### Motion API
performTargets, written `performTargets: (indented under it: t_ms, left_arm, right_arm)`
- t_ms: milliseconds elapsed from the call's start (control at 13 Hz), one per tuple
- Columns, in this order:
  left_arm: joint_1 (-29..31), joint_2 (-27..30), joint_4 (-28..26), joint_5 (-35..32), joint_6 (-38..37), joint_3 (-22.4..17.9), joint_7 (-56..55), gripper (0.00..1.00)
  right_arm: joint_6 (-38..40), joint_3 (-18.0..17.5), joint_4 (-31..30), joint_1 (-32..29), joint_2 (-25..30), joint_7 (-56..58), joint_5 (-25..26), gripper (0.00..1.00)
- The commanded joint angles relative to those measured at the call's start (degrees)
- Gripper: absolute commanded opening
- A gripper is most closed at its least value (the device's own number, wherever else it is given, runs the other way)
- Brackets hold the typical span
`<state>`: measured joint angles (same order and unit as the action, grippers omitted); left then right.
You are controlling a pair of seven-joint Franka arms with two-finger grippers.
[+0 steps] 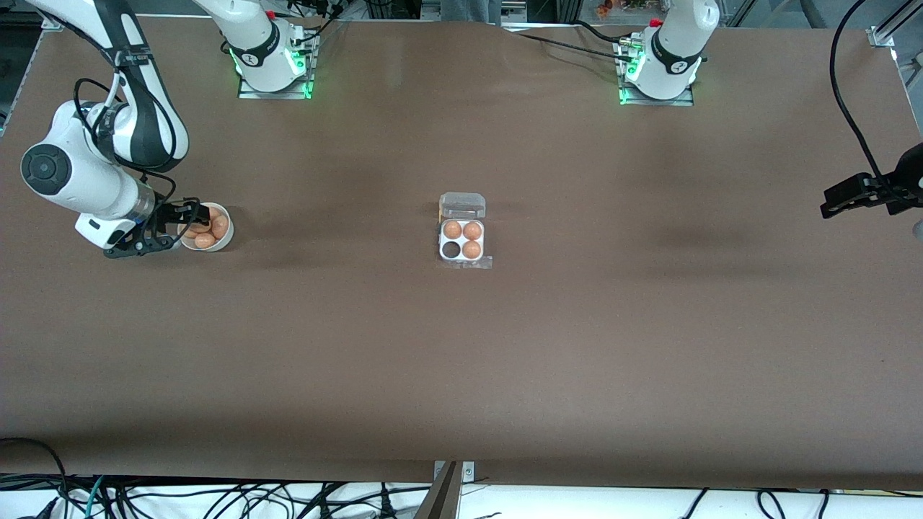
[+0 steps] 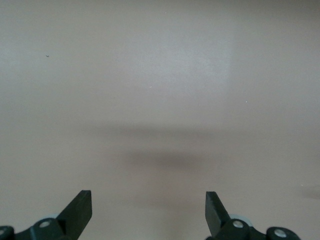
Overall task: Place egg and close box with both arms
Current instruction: 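Reach the right gripper down over the white egg bowl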
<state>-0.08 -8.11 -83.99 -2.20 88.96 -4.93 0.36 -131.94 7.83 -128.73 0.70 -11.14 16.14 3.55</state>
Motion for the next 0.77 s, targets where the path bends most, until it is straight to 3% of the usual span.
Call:
performTargets:
  t_ms: [0, 462, 692]
  left_arm:
    - [0.3, 0.3, 0.6, -0.7, -0.5, 0.5, 1.0, 1.0]
    - [-0.1, -0.2, 0.5, -0.4, -0.4, 0.6, 0.9, 1.0]
    - [-0.6, -0.3, 0.3, -0.4, -0.4, 0.7, 0.9, 1.0]
  right_arm:
    - [-3.8, -0.3, -3.7, -0.3, 0.5, 1.5, -0.5, 1.0]
    - [-4.9, -0.1, -4.3, -0.4, -0.9, 1.6, -0.5, 0.99]
    - [-5.0, -0.1, -4.3, -0.4, -1.3, 1.5, -0.6, 0.86]
